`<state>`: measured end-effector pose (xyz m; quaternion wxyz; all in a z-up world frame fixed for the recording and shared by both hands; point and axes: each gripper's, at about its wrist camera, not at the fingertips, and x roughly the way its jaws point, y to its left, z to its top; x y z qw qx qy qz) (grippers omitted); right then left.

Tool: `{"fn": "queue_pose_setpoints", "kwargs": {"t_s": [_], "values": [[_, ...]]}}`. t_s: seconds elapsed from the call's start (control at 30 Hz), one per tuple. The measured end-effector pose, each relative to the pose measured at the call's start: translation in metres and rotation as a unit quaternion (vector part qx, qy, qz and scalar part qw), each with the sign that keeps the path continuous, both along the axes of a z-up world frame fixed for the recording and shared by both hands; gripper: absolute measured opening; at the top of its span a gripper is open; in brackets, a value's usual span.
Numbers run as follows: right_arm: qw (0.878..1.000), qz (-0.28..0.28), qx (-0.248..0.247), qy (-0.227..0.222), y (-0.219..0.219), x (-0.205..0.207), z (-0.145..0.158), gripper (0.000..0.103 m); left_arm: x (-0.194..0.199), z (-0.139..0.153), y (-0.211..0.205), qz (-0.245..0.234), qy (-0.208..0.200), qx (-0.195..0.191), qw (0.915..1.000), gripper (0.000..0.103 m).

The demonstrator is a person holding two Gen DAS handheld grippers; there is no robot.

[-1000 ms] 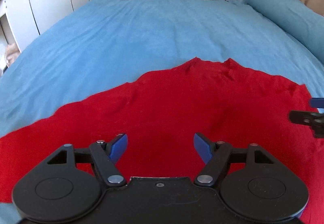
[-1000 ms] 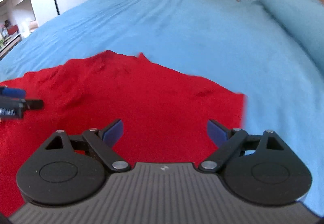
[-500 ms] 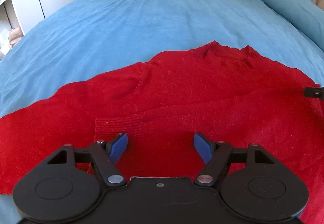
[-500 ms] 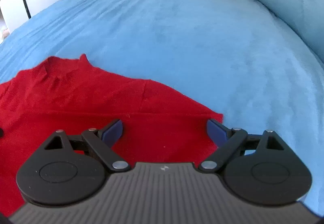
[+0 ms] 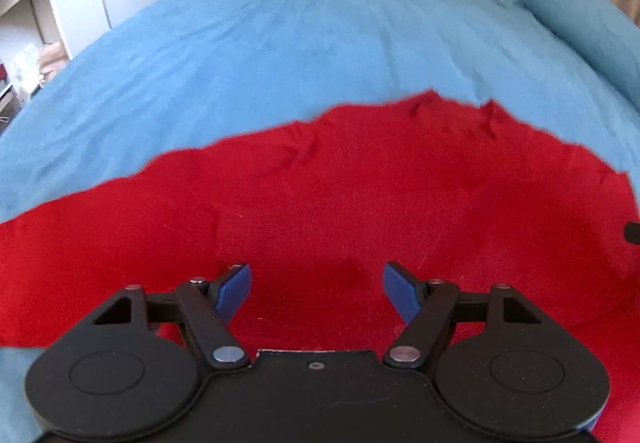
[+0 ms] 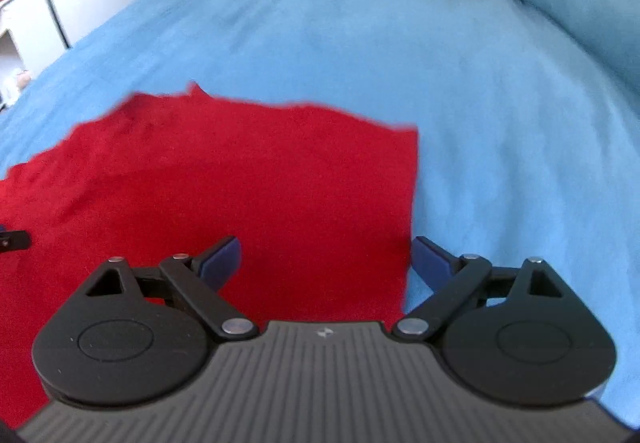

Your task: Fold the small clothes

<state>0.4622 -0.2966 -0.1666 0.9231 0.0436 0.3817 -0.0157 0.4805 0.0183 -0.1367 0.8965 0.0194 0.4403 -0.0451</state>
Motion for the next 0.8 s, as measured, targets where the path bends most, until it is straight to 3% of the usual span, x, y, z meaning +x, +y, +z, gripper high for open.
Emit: {"fn": "queue_pose_setpoints", "kwargs": {"t_s": [0.17, 0.2, 0.27, 0.33, 0.43, 0.57, 0.73, 0.8], "values": [[0.999, 0.031, -0.003, -0.036, 0.045, -0.021, 0.074, 0.103, -0.028, 0.062, 0.028, 0.023, -0.028, -0.006, 0.9993, 0.081], [0.999, 0.036, 0.002, -0.037, 0.059, -0.024, 0.088, 0.103, -0.035, 0.075, 0.037, 0.029, -0.031, -0.012, 0.9990, 0.092], [0.998, 0.042, 0.002, -0.041, 0.089, -0.030, 0.111, 0.103, -0.050, 0.099, 0.058, 0.050, -0.045, -0.015, 0.9976, 0.103], [0.998, 0.053, 0.001, -0.039, 0.124, -0.033, 0.129, 0.103, -0.066, 0.120, 0.083, 0.066, -0.061, -0.017, 0.9958, 0.103], [0.997, 0.063, -0.001, -0.034, 0.179, -0.037, 0.145, 0.103, -0.082, 0.137, 0.128, 0.100, -0.051, -0.025, 0.9934, 0.103], [0.997, 0.071, 0.025, -0.021, 0.252, -0.033, 0.146, 0.103, -0.101, 0.136, 0.199, 0.155, -0.041, -0.049, 0.9859, 0.103], [0.996, 0.075, 0.041, -0.011, 0.335, -0.028, 0.129, 0.103, -0.111, 0.107, 0.282, 0.214, -0.031, -0.063, 0.9742, 0.102], [0.996, 0.076, 0.040, -0.009, 0.362, -0.027, 0.117, 0.103, -0.109, 0.087, 0.314, 0.236, -0.027, -0.076, 0.9685, 0.095]]}}
